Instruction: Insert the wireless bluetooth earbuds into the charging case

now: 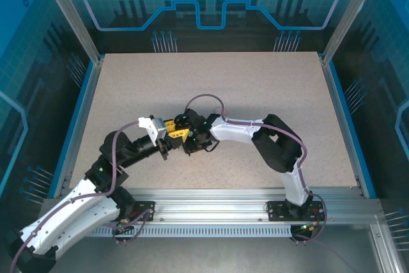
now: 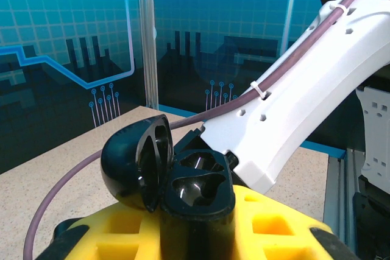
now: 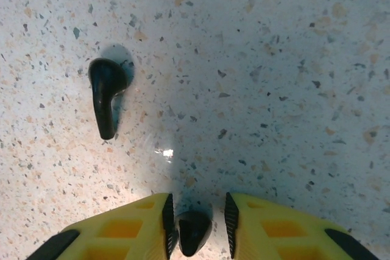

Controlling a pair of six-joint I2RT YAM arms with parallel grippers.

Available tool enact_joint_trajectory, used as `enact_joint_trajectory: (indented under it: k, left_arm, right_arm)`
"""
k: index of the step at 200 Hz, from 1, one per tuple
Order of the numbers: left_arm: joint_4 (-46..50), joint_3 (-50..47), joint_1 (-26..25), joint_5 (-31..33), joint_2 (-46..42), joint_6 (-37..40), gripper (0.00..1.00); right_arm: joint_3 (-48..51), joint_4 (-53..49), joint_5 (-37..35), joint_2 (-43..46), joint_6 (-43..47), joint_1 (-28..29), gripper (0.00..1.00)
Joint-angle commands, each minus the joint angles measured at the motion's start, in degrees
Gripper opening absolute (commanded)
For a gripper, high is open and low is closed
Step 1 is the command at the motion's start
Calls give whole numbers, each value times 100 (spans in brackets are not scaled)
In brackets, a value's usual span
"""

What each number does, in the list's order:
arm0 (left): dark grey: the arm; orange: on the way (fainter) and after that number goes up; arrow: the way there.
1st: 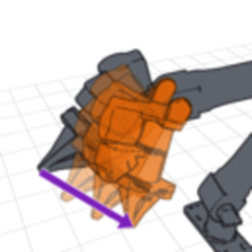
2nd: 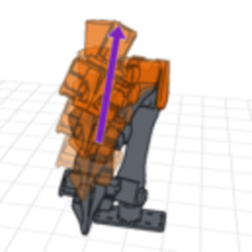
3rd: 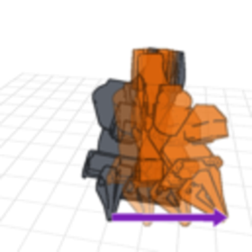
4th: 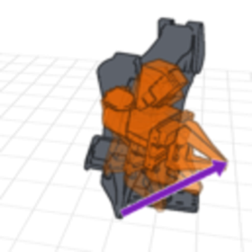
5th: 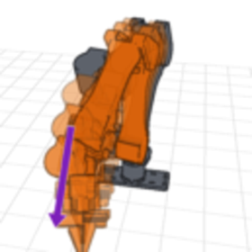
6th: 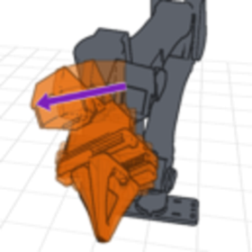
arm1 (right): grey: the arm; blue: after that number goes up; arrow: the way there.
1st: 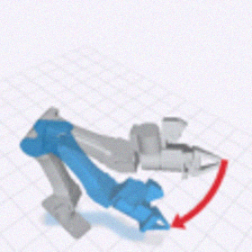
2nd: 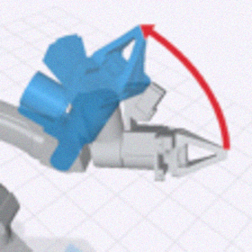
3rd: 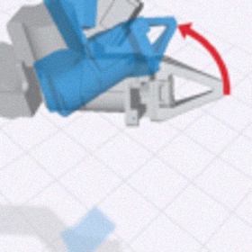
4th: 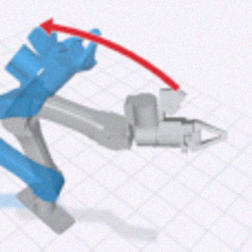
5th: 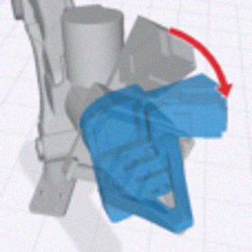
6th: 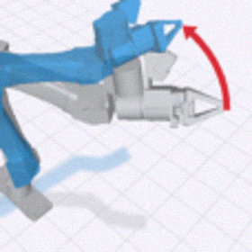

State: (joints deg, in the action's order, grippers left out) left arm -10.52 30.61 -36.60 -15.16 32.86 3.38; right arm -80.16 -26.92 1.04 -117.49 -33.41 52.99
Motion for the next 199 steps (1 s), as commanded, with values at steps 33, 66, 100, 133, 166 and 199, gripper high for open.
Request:
enact_joint_trajectory:
  k: [33,66,100,133,166,199]
  left_arm:
    - [42,77,-31,142,-67,49,2]
    - [33,77,-29,153,-48,49,2]
    - [-2,77,-31,167,-19,58,2]
    - [-78,94,-31,134,91,38,2]
    - [-134,121,-31,118,170,23,2]
    - [-150,121,-31,97,164,16,2]
  right_arm:
    - [100,-451,-156,-63,115,73,25]
    - [365,-492,-233,254,145,-43,24]
    - [744,-472,-286,643,207,-196,24]
    - [1092,-129,-88,1083,411,-339,26]
    - [1426,374,369,1505,797,-596,32]
    - [1770,746,709,1747,1595,-769,41]
